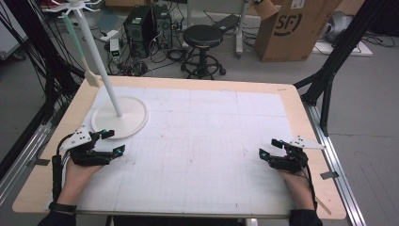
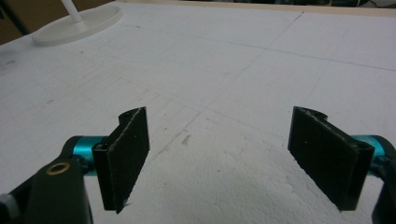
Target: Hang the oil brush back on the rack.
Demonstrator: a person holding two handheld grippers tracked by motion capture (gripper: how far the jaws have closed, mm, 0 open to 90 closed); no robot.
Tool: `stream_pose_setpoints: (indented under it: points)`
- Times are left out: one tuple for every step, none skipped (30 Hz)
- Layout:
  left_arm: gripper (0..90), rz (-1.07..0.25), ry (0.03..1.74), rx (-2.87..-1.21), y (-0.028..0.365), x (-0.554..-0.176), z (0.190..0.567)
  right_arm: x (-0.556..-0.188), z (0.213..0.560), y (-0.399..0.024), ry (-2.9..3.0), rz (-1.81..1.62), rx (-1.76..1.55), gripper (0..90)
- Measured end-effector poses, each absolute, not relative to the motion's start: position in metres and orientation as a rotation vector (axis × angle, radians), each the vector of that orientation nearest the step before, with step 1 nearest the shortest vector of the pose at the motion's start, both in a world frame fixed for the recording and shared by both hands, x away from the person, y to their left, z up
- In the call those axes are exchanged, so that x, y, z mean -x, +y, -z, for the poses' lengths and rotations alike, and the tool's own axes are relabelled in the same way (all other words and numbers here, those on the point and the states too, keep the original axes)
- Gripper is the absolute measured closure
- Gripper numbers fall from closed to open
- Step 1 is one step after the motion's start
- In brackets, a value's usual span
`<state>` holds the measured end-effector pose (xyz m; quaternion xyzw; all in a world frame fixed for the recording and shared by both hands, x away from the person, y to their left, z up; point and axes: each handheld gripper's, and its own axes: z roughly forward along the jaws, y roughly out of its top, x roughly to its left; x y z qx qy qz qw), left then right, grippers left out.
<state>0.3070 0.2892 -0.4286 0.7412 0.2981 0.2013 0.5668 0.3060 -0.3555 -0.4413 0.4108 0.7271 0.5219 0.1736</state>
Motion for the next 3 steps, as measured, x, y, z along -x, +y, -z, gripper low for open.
stream_pose_setpoints:
  points:
    - [22.6,-0.476,0.699,-1.743,0.2896,-0.3071,0.4284,-0.3059,0.4413,-0.3555,2.062,-1.480,-1.165,19.8]
    - [22.6,-0.477,0.700,-1.743,0.2903,-0.3072,0.4282,-0.3056,0.4413,-0.3557,2.063,-1.479,-1.167,19.8]
    - [22.6,-0.477,0.703,-1.740,0.2911,-0.3073,0.4278,-0.3056,0.4414,-0.3560,2.060,-1.479,-1.165,19.8]
